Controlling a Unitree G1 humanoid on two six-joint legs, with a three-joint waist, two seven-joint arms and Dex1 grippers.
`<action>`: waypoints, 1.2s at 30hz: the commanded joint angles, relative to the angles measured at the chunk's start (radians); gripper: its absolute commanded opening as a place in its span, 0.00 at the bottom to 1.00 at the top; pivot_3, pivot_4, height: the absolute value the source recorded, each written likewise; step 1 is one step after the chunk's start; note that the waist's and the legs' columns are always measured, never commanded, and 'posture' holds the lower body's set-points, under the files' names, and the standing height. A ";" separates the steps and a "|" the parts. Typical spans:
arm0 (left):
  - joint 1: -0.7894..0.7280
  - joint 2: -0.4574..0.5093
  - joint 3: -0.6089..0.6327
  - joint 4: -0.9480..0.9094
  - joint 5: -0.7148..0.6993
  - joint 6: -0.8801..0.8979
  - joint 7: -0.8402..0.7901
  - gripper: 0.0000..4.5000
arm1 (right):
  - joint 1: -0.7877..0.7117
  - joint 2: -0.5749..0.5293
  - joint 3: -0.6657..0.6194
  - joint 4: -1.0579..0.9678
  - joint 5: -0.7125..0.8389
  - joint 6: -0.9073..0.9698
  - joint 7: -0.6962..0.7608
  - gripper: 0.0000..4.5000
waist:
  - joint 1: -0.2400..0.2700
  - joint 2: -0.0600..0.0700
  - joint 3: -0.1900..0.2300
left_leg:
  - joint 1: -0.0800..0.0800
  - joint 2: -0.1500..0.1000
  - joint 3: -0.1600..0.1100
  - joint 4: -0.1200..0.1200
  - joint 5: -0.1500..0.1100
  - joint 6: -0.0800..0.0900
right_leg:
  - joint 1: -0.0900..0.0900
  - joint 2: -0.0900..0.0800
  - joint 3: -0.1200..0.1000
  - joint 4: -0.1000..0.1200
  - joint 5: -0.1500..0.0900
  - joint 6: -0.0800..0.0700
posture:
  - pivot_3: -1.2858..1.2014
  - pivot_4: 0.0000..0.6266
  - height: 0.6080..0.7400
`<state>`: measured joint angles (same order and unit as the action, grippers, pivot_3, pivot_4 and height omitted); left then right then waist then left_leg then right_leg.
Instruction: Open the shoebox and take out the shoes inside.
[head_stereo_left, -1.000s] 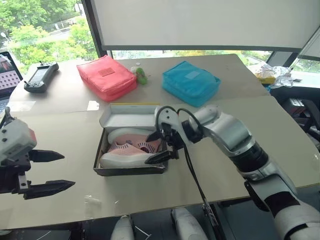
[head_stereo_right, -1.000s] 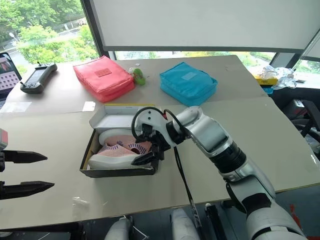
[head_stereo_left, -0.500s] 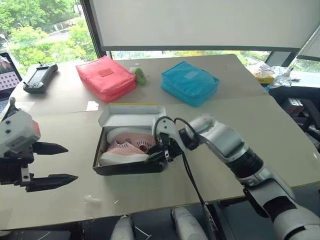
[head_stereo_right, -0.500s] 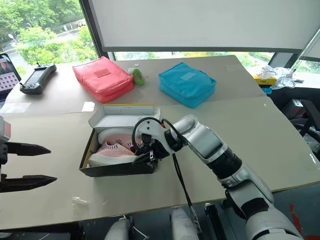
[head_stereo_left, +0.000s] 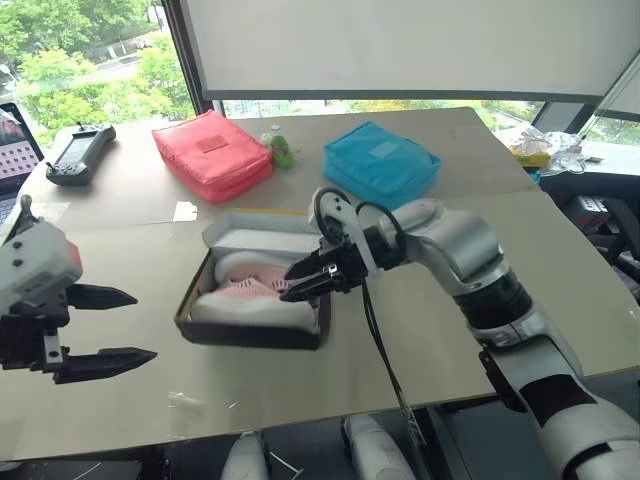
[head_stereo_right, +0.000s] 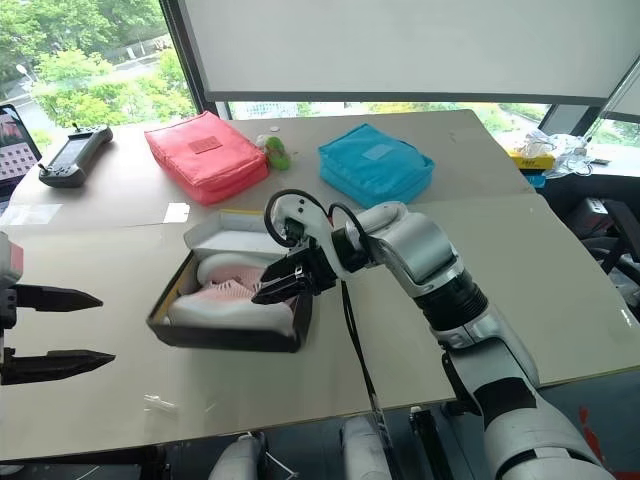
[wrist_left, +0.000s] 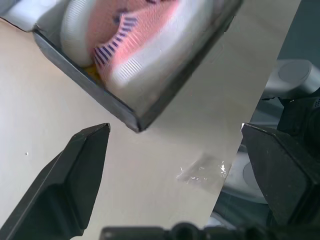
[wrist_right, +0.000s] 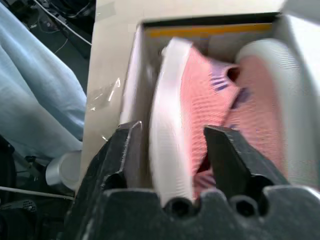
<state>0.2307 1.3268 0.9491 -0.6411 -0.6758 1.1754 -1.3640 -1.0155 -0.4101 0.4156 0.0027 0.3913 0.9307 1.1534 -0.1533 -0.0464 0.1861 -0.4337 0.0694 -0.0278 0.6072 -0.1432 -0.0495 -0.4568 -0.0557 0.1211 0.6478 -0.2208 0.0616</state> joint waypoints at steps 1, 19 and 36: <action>-0.017 0.010 -0.001 0.003 0.001 -0.013 0.002 1.00 | -0.002 0.001 0.009 0.002 -0.049 -0.092 -0.017 0.87 | 0.000 0.000 0.000 | 0.000 0.000 0.000 0.000 0.000 0.000 | 0.000 0.000 0.000 0.000 0.000 0.000 | 0.52 0.24 1.00; -0.027 0.011 -0.010 0.005 0.013 -0.021 -0.006 1.00 | 0.082 -0.076 0.100 -0.155 -0.049 -0.076 0.046 1.00 | 0.001 0.000 0.000 | 0.000 0.000 0.000 0.001 0.000 0.000 | 0.000 0.000 0.000 0.000 -0.002 -0.003 | 0.52 0.24 1.00; -0.038 0.015 -0.023 0.014 0.015 -0.025 0.002 1.00 | 0.084 -0.058 0.157 -0.071 -0.138 -0.178 0.066 1.00 | 0.001 0.000 0.000 | 0.000 0.000 0.000 0.001 0.000 0.000 | 0.000 0.000 0.000 0.000 0.000 -0.001 | 0.52 0.24 1.00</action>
<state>0.2029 1.3298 0.9167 -0.6284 -0.6694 1.1595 -1.3640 -0.9363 -0.4602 0.5621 -0.0371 0.2649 0.7788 1.2091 -0.1519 -0.0465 0.1861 -0.4336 0.0694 -0.0279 0.6081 -0.1431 -0.0494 -0.4567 -0.0556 0.1209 0.6483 -0.2211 0.0604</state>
